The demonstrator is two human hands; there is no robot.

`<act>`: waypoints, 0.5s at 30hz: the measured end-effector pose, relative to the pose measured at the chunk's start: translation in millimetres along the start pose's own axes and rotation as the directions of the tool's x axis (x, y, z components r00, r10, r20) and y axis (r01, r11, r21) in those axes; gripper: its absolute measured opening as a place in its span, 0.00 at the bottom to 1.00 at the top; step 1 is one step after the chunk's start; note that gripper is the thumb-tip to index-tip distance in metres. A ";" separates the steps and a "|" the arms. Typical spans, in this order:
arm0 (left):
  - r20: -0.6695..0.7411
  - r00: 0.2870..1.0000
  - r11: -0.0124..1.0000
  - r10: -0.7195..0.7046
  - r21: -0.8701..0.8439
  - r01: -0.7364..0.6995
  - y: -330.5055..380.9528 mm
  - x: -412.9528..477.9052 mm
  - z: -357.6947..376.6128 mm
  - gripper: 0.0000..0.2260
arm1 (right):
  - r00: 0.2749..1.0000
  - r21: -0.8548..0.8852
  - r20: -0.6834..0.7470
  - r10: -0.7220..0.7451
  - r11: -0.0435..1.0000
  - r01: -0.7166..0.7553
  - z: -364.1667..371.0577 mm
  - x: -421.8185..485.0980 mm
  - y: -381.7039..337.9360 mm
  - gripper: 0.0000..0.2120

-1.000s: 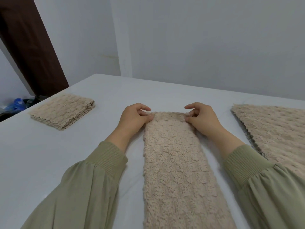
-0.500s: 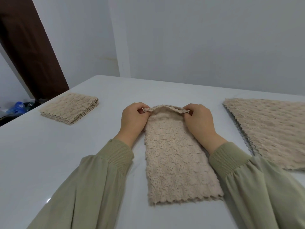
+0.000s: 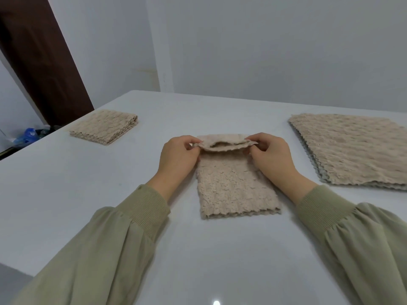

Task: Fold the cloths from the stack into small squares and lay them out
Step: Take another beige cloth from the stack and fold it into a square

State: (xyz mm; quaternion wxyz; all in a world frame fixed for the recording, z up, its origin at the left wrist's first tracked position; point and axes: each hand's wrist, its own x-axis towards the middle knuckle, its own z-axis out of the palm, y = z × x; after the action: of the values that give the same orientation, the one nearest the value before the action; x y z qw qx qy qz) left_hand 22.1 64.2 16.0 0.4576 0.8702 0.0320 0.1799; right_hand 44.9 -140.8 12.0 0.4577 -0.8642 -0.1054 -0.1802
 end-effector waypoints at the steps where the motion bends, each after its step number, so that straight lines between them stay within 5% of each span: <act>1: 0.042 0.999 1.000 -0.010 0.027 0.009 0.4 -5.4 -2.0 0.08 | 1.000 -0.017 0.013 0.002 1.000 -0.002 -2.2 -5.4 -1.2 0.12; 5: 0.130 0.991 0.998 -0.009 0.066 0.000 4.6 -25.0 -9.3 0.09 | 0.999 -0.130 0.039 0.011 0.992 -0.006 -11.5 -27.2 -7.7 0.11; 10: 0.272 0.962 0.987 -0.014 0.155 -0.030 8.2 -34.8 -10.4 0.13 | 0.967 -0.399 0.254 -0.007 0.910 0.111 -12.1 -43.4 -7.6 0.19; 15: 0.342 0.940 0.929 -0.006 0.349 -0.121 -5.4 -13.0 5.9 0.24 | 0.963 -0.414 0.270 -0.013 0.901 0.128 2.7 -16.3 3.5 0.22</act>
State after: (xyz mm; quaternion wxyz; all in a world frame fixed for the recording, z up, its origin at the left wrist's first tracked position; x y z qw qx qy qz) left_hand 12.6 59.9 4.9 0.2813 0.9582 -0.0397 0.0329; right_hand 31.8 -140.9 1.4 0.2321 -0.9551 -0.1541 -0.1005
